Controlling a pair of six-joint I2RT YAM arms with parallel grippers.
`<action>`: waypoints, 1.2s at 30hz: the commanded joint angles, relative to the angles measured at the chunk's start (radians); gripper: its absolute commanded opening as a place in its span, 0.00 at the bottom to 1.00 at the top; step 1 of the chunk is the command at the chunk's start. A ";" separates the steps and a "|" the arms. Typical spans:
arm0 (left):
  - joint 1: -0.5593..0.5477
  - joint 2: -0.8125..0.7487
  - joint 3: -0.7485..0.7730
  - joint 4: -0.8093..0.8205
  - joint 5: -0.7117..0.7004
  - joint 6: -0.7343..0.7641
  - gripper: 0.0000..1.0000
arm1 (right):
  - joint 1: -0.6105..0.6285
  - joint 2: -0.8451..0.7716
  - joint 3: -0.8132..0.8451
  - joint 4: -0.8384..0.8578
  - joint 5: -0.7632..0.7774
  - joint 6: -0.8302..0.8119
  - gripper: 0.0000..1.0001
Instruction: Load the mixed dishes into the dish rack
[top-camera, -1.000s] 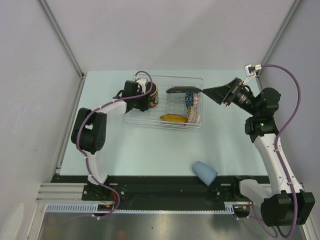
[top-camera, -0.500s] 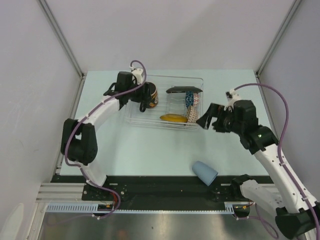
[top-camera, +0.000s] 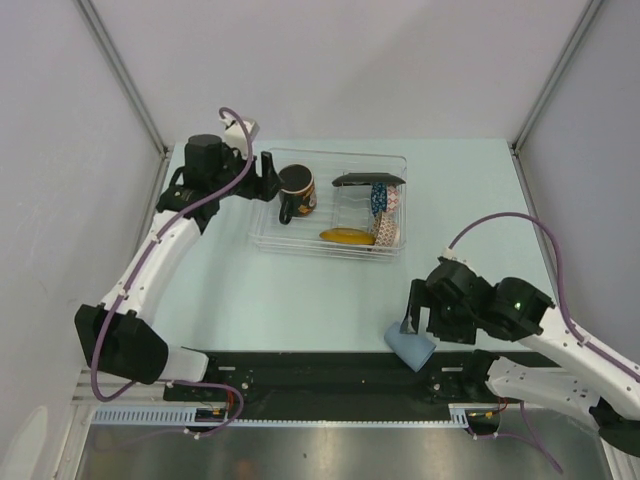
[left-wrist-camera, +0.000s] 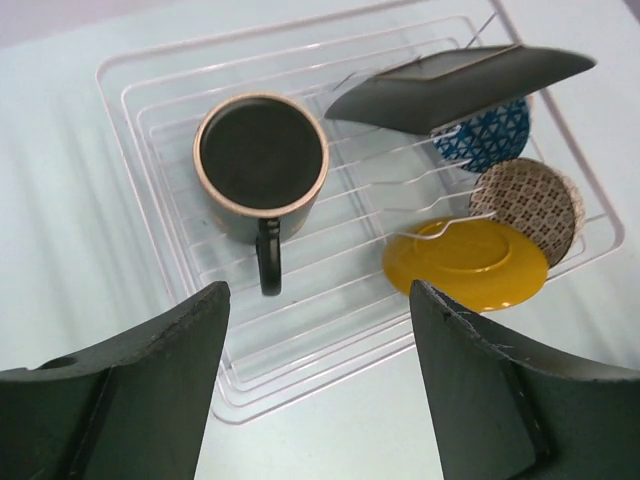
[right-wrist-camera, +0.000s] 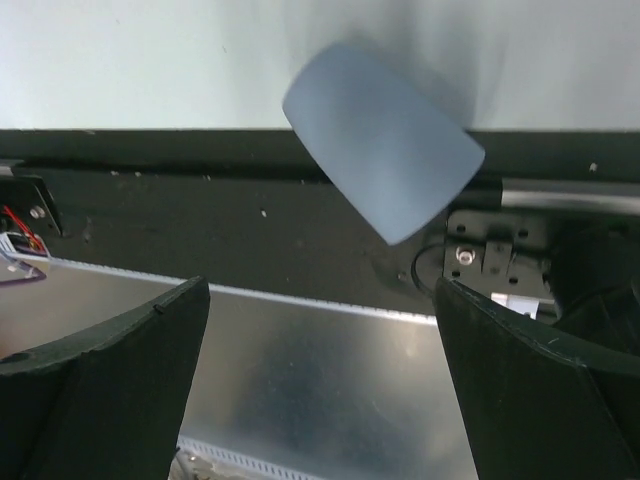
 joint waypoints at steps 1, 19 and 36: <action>0.016 -0.047 -0.059 -0.019 0.026 0.011 0.77 | 0.106 -0.023 -0.051 -0.150 0.025 0.216 1.00; 0.051 -0.137 -0.102 -0.046 0.006 0.034 0.77 | -0.024 0.029 -0.340 0.290 -0.048 0.111 1.00; 0.064 -0.215 -0.163 -0.053 -0.019 0.049 0.77 | -0.223 0.249 -0.372 0.647 -0.235 -0.103 0.97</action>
